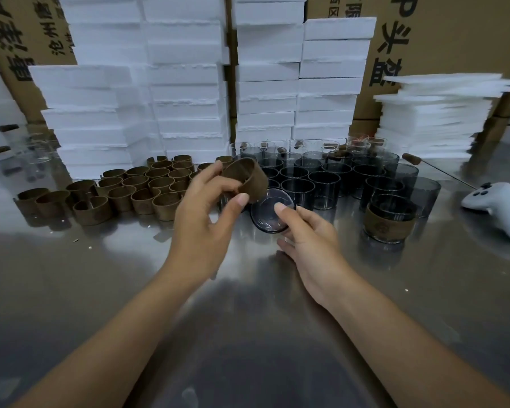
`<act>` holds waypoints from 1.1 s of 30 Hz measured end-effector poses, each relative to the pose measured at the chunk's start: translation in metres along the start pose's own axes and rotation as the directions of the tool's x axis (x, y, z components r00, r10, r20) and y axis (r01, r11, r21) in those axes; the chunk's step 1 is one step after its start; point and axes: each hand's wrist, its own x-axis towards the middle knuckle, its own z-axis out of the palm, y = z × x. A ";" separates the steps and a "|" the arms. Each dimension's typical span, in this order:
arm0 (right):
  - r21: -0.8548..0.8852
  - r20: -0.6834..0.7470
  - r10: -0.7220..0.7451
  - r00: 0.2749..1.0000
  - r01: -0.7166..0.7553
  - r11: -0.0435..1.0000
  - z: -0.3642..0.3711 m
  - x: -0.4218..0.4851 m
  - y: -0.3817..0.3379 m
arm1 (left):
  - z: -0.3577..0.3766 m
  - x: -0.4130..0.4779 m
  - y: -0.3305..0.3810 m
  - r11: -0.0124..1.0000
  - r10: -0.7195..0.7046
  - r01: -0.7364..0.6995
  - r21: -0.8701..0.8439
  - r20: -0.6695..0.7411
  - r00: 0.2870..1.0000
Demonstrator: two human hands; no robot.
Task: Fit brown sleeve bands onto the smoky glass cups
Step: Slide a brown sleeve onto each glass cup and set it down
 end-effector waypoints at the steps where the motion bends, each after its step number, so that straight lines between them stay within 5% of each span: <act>1: 0.044 0.030 0.017 0.999 -0.018 0.999 0.001 -0.001 -0.001 | 0.003 -0.002 0.004 0.999 0.010 -0.009 -0.052 0.026 1.000; 9: 0.383 0.167 0.059 0.984 -0.120 0.916 0.004 -0.010 -0.013 | 0.009 -0.008 0.015 0.986 0.150 -0.143 -0.088 0.084 0.985; 18: 0.377 0.226 0.166 0.960 -0.243 0.894 0.004 -0.013 -0.017 | 0.008 -0.012 0.024 0.998 0.059 -0.059 -0.002 0.079 0.995; 33: 0.387 0.373 0.044 0.927 -0.198 0.900 -0.001 -0.010 -0.021 | 0.005 -0.012 0.024 0.998 -0.014 0.023 -0.057 0.157 0.988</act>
